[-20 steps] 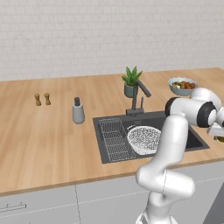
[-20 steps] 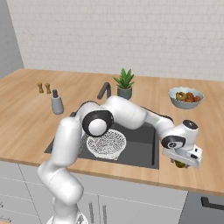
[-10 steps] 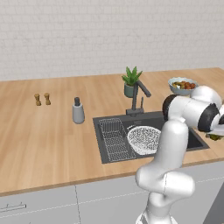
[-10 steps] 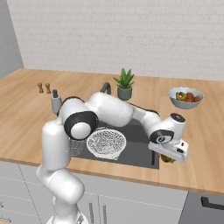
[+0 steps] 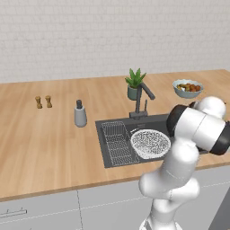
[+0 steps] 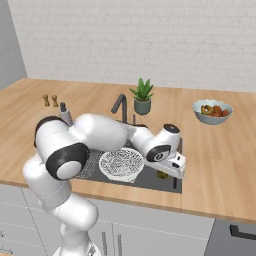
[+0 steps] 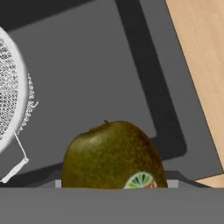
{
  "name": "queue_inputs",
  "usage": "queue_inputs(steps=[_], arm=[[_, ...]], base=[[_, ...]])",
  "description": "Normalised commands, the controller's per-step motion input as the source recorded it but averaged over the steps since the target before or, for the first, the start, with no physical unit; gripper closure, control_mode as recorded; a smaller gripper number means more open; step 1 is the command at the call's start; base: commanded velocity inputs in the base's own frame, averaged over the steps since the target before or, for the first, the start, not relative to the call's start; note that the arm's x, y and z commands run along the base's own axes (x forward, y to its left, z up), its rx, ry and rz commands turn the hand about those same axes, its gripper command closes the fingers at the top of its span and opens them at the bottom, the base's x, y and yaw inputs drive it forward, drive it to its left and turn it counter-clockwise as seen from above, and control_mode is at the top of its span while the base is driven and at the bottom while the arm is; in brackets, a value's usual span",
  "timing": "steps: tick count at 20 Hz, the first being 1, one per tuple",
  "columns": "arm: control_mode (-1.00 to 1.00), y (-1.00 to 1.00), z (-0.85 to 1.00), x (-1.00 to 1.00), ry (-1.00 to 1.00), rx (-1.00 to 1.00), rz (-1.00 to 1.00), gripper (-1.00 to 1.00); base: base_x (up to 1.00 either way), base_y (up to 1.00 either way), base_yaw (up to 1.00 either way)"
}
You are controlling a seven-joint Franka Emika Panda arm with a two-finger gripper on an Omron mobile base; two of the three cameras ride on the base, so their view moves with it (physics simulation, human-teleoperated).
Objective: Put the colander in the sink, put the kiwi in the colander, and turn on the sink faucet and pour water over the colander.
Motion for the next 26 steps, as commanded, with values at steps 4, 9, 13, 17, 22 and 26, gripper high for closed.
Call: queue_inputs(steps=[4, 9, 13, 17, 22, 26], arm=[[-1.00, 0.95, 0.18, 0.33, 0.00, 0.01, 0.05, 1.00], [-1.00, 0.81, 0.10, 0.34, 0.03, 0.05, 0.05, 1.00], [-1.00, 0.54, 0.07, 0.38, 0.14, 0.01, 0.00, 1.00], [-1.00, 0.16, -0.07, 0.51, 0.06, 0.00, 0.00, 1.00], [-1.00, -0.18, -0.36, 0.37, 0.00, 0.06, 0.01, 1.00], [-1.00, -0.16, -0.44, 0.16, -0.03, 0.05, 0.00, 1.00]], base=[[0.00, 0.00, 0.00], [0.00, 0.00, 0.00], [0.00, 0.00, 0.00], [0.00, 0.00, 0.00], [0.00, 0.00, 0.00], [0.00, 0.00, 0.00]])
